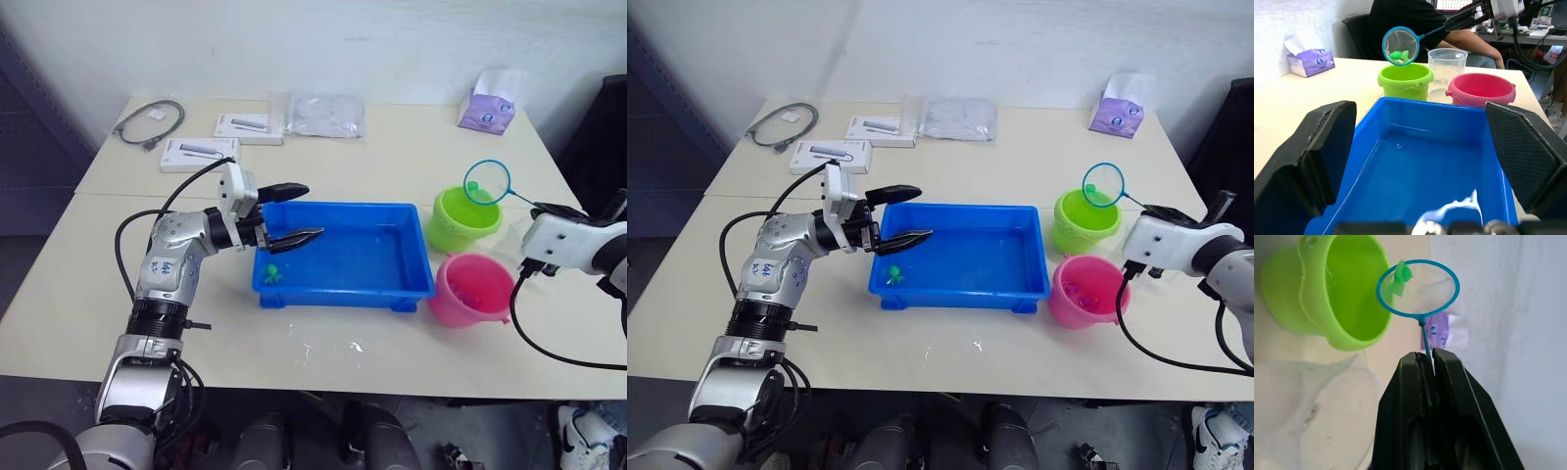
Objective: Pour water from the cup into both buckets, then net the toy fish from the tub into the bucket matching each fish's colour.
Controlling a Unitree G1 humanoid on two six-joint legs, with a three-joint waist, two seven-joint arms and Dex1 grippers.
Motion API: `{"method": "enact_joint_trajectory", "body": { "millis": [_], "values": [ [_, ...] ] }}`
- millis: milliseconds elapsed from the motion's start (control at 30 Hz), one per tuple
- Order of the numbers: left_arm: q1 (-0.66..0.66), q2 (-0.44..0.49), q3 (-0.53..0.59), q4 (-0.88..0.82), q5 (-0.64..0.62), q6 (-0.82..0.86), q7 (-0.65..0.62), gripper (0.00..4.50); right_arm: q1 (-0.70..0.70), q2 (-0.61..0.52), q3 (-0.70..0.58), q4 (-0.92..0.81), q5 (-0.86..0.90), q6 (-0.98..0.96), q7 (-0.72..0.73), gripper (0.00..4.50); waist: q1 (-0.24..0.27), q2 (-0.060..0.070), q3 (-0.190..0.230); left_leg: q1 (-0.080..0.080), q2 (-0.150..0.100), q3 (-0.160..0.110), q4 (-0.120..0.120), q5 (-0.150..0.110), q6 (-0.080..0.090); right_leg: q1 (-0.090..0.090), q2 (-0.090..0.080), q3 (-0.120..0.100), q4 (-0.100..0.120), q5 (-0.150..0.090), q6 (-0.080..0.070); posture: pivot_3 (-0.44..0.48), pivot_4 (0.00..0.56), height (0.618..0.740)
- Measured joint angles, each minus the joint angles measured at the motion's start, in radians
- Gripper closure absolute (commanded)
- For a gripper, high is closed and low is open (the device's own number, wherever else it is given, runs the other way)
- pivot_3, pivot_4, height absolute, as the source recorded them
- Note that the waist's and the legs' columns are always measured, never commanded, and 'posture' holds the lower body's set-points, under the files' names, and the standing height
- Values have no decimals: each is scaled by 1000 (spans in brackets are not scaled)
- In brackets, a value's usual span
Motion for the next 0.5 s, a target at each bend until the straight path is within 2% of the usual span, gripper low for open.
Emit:
{"method": "enact_joint_trajectory", "body": {
  "millis": [300,400,500],
  "values": [
    [34,2,-6,-30,0,9,2,14,22,-36,41,215,-235,-314,-315,4500,-1,0,0,0,0,0,0,0,-1,0,0,2,0,0,0,0,150,740],
    [38,15,-6,-32,0,9,-2,14,17,-31,37,230,-213,-348,-347,4500,-2,0,0,0,1,0,0,1,-1,0,1,2,0,0,0,0,150,740],
    [51,31,5,-36,0,7,-2,14,-12,56,-15,181,-2,-309,-265,4500,-11,0,0,1,2,0,-1,1,-1,1,2,2,-1,0,0,0,150,740]
  ]
}}
